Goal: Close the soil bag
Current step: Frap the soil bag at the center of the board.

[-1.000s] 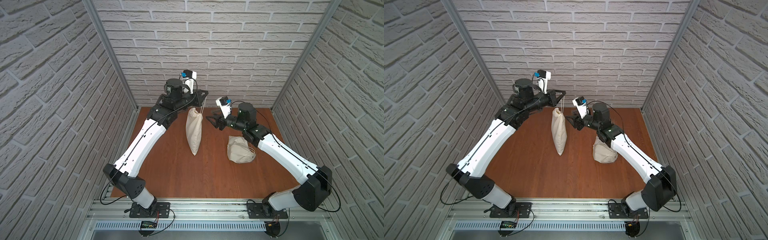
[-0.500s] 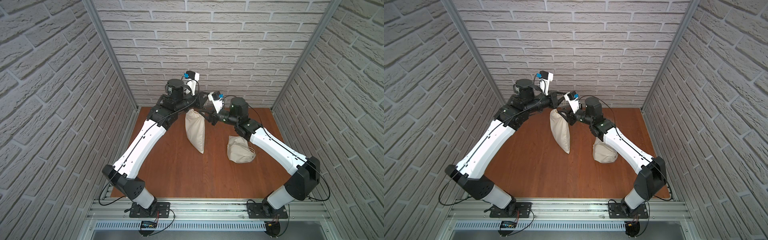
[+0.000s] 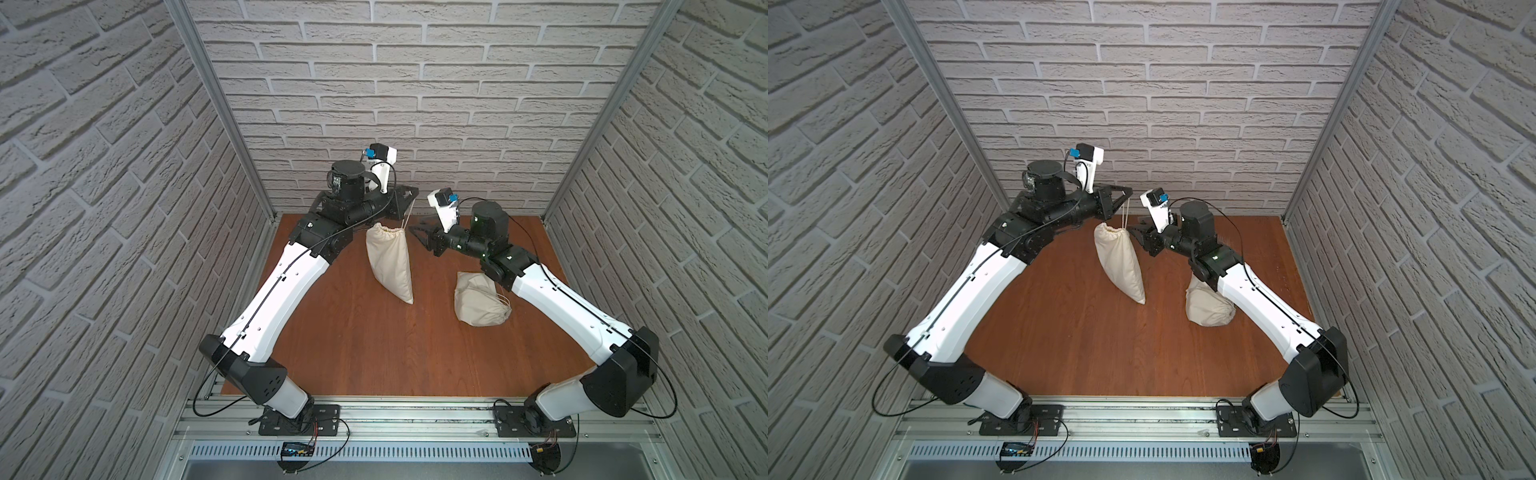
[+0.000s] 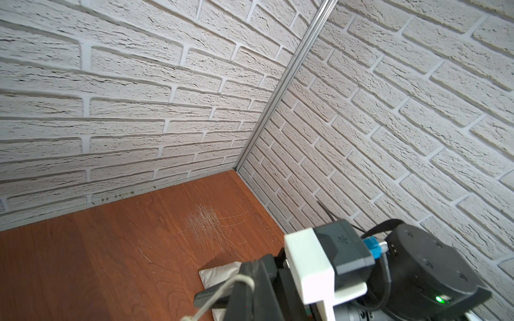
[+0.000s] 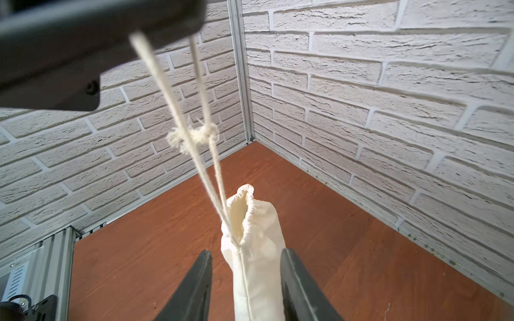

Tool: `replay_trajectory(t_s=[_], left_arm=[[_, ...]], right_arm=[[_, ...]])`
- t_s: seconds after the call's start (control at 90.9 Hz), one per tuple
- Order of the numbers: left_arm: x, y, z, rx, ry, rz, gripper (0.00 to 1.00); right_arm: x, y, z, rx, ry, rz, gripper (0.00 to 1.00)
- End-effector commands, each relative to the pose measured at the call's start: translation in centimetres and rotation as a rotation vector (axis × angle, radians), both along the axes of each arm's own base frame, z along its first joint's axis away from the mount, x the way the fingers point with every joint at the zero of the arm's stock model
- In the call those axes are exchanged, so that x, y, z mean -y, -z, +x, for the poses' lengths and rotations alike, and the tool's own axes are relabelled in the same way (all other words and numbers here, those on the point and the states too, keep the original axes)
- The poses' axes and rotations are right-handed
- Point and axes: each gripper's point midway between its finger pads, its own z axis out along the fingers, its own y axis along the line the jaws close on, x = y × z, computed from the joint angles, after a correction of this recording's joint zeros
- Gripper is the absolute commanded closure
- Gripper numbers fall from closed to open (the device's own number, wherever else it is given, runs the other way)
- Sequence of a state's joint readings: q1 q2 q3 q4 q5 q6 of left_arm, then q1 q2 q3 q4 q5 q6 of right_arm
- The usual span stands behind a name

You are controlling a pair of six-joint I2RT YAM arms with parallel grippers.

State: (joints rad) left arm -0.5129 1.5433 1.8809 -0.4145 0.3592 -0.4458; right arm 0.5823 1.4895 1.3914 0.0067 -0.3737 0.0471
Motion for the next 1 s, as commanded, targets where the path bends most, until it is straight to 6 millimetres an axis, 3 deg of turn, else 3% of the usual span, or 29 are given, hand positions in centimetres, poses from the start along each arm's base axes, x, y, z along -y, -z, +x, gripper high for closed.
replay_trajectory(t_s=[0.0, 0.286, 0.363, 0.462, 0.638, 0.737, 0.759, 0.836, 0.902, 0.946, 0.99], left_arm=[[-0.5, -3.2, -1.4, 0.099, 0.009, -0.046, 1.0], [-0.8, -3.5, -1.8, 0.104, 0.001, -0.038, 1.0], [-1.0, -3.7, -2.0, 0.107, 0.001, -0.039, 1.0], [-1.7, -4.3, -2.7, 0.126, -0.011, -0.027, 1.0], [-3.7, -7.1, -5.2, 0.194, -0.024, -0.063, 1.0], [-4.3, -8.7, -6.8, 0.226, -0.008, -0.093, 1.0], [-4.6, -9.2, -7.2, 0.234, -0.007, -0.101, 1.0], [-5.8, -10.9, -8.4, 0.264, -0.011, -0.135, 1.0], [-7.2, -12.3, -9.2, 0.292, -0.033, -0.166, 1.0], [-8.4, -12.9, -9.3, 0.307, -0.068, -0.176, 1.0], [-9.6, -13.3, -9.2, 0.318, -0.114, -0.179, 1.0]], right_arm=[[-0.5, -3.1, -0.3, 0.063, -0.044, 0.066, 0.54], [-3.2, -3.4, 0.4, 0.043, -0.155, 0.086, 0.53], [-3.5, -2.9, 1.7, 0.036, -0.126, 0.08, 0.57], [-4.1, -1.9, 3.4, 0.026, -0.11, 0.057, 0.69], [-5.7, 4.0, 7.2, -0.096, -0.073, -0.017, 0.86], [-6.5, 9.2, 9.1, -0.185, -0.045, -0.076, 0.87], [-6.4, 11.2, 9.7, -0.214, -0.024, -0.103, 0.87], [-4.7, 14.5, 11.5, -0.267, 0.065, -0.16, 0.86], [-1.9, 15.2, 12.9, -0.309, 0.162, -0.162, 0.87], [0.6, 14.8, 13.9, -0.317, 0.241, -0.15, 0.88], [3.4, 11.7, 14.3, -0.27, 0.33, -0.128, 0.88]])
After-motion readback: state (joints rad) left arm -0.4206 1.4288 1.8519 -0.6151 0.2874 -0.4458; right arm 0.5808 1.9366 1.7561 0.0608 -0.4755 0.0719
